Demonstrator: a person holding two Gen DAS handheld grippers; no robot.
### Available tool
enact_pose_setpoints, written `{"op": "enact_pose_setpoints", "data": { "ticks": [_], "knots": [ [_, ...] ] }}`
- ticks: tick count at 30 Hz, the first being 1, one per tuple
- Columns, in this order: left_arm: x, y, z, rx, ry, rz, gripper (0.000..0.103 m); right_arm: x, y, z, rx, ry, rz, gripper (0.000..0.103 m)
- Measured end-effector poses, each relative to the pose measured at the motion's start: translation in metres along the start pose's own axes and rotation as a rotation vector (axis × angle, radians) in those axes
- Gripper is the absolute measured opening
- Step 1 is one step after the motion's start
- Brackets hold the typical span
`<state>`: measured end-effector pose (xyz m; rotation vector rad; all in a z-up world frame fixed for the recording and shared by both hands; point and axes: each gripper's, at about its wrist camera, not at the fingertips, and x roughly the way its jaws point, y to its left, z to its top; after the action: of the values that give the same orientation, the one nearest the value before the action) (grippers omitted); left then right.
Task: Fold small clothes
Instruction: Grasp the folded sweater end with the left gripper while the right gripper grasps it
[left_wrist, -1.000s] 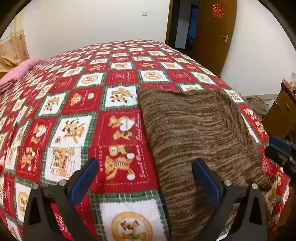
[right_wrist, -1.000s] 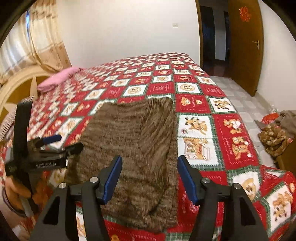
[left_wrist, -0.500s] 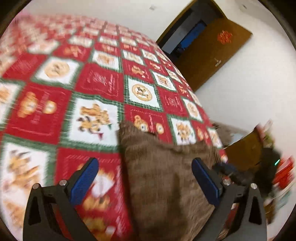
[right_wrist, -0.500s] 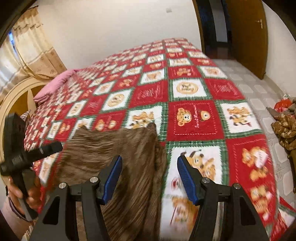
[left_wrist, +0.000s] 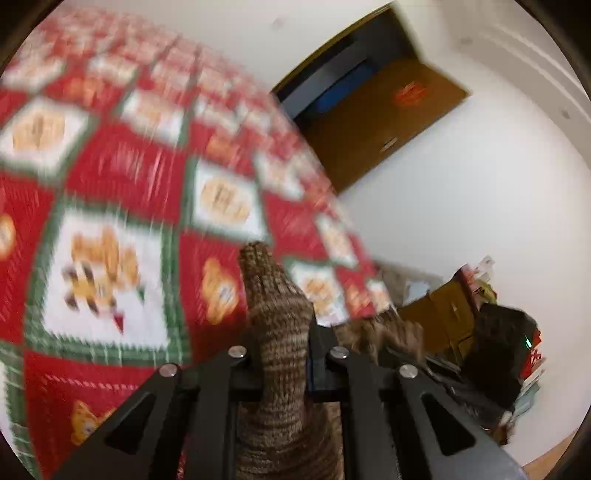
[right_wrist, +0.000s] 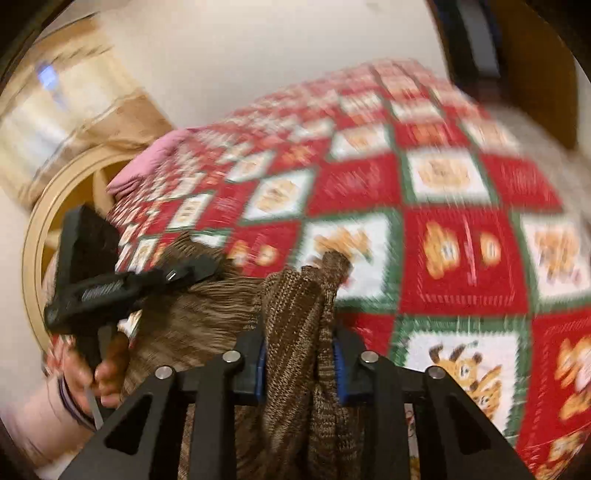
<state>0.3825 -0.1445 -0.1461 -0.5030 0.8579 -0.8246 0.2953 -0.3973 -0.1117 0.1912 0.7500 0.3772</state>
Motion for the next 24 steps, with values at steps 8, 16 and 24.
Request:
{"op": "enact_pose_setpoints", "data": {
  "ticks": [8, 16, 24],
  "knots": [
    [0.015, -0.032, 0.016, 0.244, -0.028, 0.34, 0.038, 0.019, -0.023, -0.001, 0.012, 0.012, -0.264, 0.044],
    [-0.04, 0.0, 0.013, 0.074, -0.022, 0.261, 0.095, -0.04, -0.081, -0.023, 0.439, -0.037, -0.141, 0.084],
    [-0.021, -0.014, -0.066, -0.04, 0.154, 0.137, 0.095, -0.033, -0.032, -0.062, 0.275, 0.038, -0.06, 0.084]
  ]
}}
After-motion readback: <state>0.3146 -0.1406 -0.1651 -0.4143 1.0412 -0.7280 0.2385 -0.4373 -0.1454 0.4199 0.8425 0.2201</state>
